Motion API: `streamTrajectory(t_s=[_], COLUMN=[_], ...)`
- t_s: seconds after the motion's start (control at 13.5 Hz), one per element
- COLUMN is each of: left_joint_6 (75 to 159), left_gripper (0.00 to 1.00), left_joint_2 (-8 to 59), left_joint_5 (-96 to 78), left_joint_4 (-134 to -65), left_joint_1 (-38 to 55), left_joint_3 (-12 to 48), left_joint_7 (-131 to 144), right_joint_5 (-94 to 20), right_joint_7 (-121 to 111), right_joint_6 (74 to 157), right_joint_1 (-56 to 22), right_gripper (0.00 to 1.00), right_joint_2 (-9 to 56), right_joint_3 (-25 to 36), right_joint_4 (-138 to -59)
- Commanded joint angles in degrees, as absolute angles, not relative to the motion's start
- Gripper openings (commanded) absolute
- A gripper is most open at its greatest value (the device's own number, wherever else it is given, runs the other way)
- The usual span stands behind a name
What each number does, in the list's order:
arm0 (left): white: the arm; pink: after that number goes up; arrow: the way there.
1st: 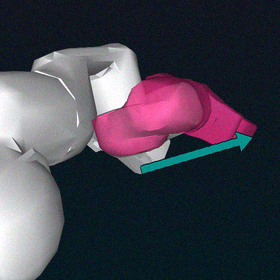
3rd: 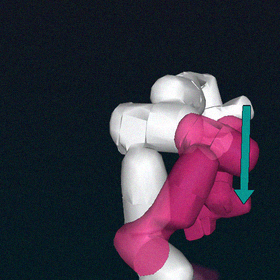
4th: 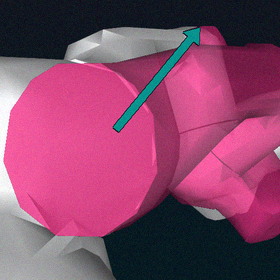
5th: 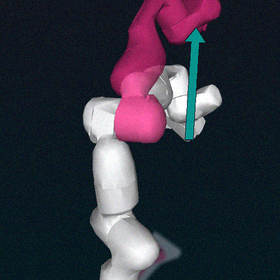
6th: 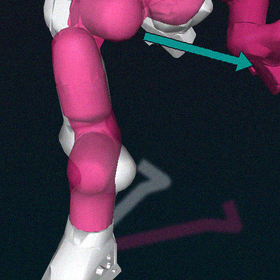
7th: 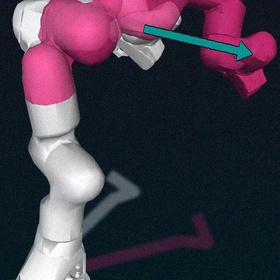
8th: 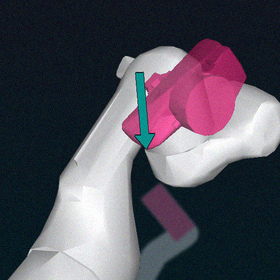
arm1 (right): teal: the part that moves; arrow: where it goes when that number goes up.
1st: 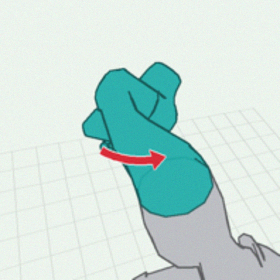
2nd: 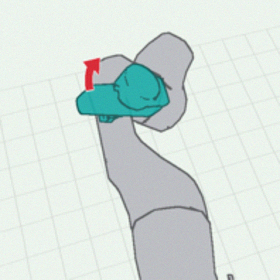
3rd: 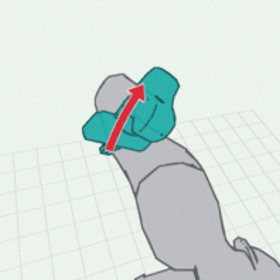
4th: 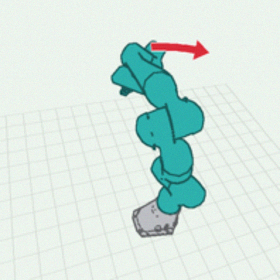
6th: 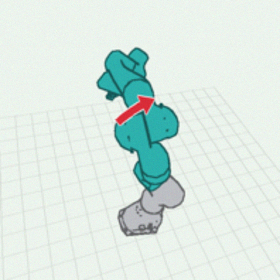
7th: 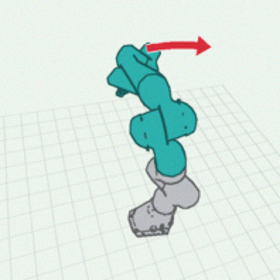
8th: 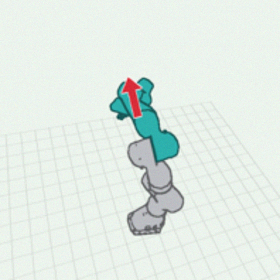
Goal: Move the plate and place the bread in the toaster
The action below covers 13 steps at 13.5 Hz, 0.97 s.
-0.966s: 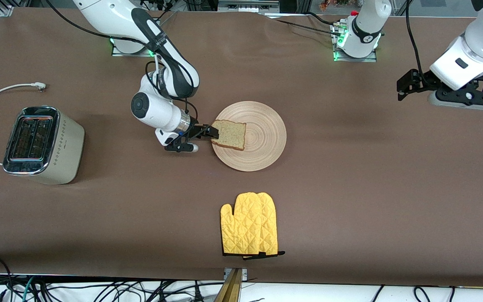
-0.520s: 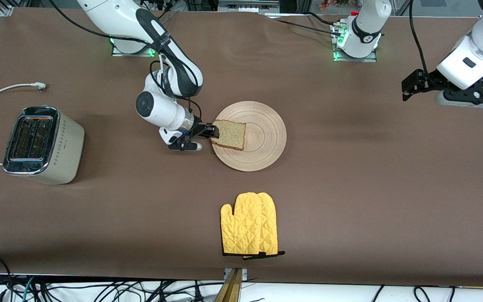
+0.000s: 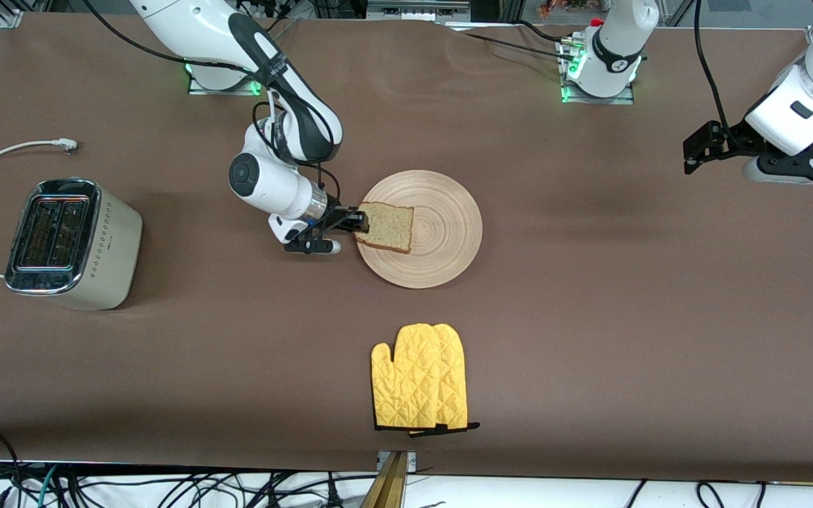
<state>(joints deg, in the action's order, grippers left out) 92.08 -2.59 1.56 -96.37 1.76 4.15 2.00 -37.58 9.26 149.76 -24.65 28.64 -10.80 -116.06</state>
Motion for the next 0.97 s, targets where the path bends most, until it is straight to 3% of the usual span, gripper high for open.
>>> streamTrajectory(t_s=[0.0,0.45,0.67,0.89], left_joint_6=[91.6,91.5,91.3,91.1], left_gripper=[1.00,1.00,1.00,1.00], left_joint_2=[-1.4,-1.4,-1.4,-1.4], left_joint_5=[2.7,2.6,2.5,2.3], left_joint_4=[-94.3,-94.3,-94.3,-94.3], left_joint_1=[2.1,2.3,2.2,2.2], left_joint_3=[4.6,4.6,4.6,4.6], left_joint_7=[2.9,2.9,2.8,2.8], right_joint_5=[-38.7,-38.6,-38.2,-35.6], right_joint_7=[9.3,9.2,9.2,9.2], right_joint_6=[149.1,146.1,143.5,134.7], right_joint_1=[-24.7,-24.4,-24.4,-24.4], right_gripper=[0.34,0.09,0.04,0.00], right_joint_2=[27.5,25.9,24.8,22.9], right_joint_3=[-10.7,-10.3,-9.1,-5.0], right_joint_4=[-116.0,-115.5,-115.1,-112.3])
